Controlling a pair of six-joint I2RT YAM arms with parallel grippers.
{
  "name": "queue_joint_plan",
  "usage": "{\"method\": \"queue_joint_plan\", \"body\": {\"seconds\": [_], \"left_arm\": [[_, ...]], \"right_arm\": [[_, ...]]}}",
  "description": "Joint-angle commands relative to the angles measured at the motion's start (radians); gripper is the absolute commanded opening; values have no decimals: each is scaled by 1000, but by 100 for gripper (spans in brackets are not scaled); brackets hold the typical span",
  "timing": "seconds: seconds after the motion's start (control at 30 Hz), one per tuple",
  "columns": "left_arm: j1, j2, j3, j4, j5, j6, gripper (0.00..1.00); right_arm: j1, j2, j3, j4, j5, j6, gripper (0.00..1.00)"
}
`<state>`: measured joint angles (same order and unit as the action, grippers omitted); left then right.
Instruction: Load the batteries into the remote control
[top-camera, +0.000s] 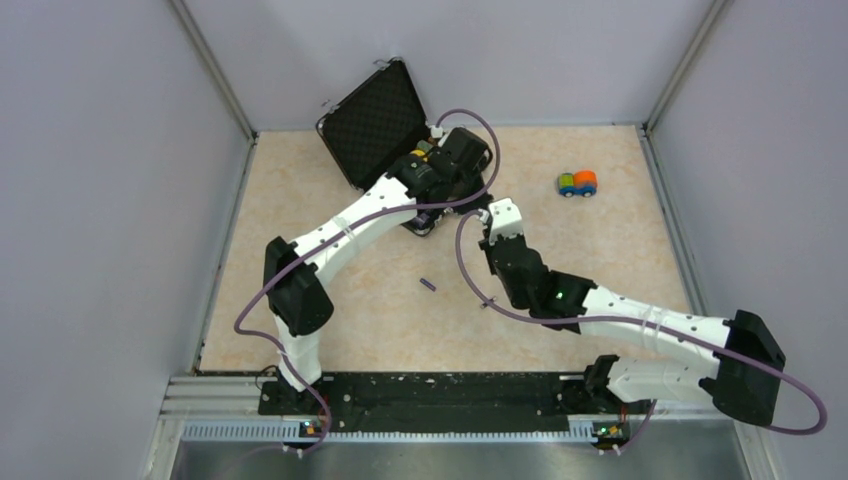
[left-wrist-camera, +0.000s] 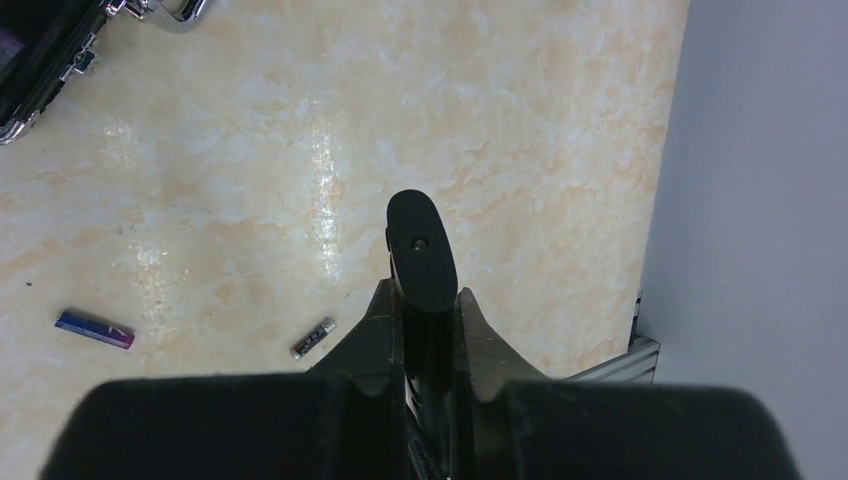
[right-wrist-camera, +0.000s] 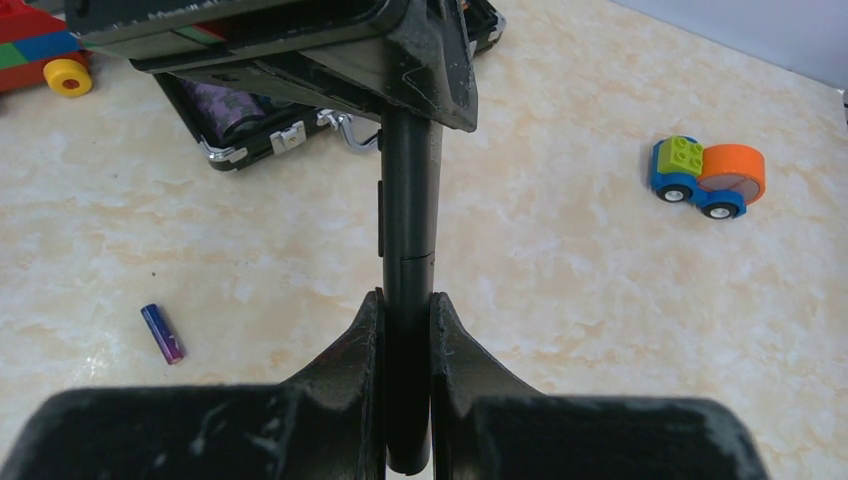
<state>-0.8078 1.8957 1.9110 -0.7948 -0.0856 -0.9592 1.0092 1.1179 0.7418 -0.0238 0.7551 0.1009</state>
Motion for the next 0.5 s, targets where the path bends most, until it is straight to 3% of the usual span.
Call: {"method": "queue_joint_plan", "body": {"seconds": [0.0, 0.13, 0.33, 0.47], "left_arm": [[10, -4, -15, 15, -39, 51, 0], [22, -28, -28, 35, -38, 72, 0], [67, -119, -143, 170, 22, 104, 0], [91, -180, -179, 208, 20, 155, 0]], "right_arm": [[8, -36, 64, 75, 41, 43, 5], [9, -90, 55, 26, -8, 97, 25], [7, -245, 55, -123, -145, 206, 84], [8, -303, 114, -248, -250, 341, 93]]}}
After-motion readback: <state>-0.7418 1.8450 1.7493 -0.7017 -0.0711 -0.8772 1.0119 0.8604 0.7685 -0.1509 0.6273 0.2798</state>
